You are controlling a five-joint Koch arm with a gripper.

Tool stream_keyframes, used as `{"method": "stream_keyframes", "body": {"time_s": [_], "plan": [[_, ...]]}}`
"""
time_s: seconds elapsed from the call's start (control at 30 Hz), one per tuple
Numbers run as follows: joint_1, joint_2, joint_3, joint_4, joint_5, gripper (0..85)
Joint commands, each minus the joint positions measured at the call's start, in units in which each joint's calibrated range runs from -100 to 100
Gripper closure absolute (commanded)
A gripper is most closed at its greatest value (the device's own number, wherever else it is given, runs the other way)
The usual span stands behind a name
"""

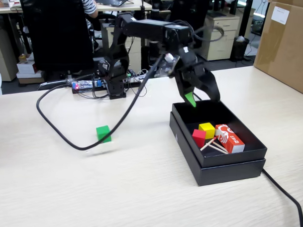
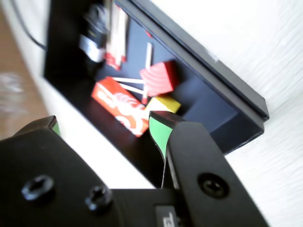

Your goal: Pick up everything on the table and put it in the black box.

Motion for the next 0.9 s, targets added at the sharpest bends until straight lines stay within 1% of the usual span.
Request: {"method": "stream_keyframes", "body": {"time_s": [0.0,0.2,0.27,0.3,0.5,0.7,0.87], "plan": [[-1.6,-11.9,-0.7,-0.3,-1.8,43.8],[-6.2,-26.4,-15.4,-0.3,-3.4,43.5],[-8.0,-30.6,-21.2,-0.3,-4.0,39.6],[-8.9,-32.6,-23.9,-0.3,-4.2,39.1],[-15.0,-40.6,-36.4,-0.3,-5.8,38.8],[-20.2,-40.9,-44.1,-0.3,-8.3,38.8],[-22.8,-36.7,-44.9,-0.2,-9.4,38.7]]}}
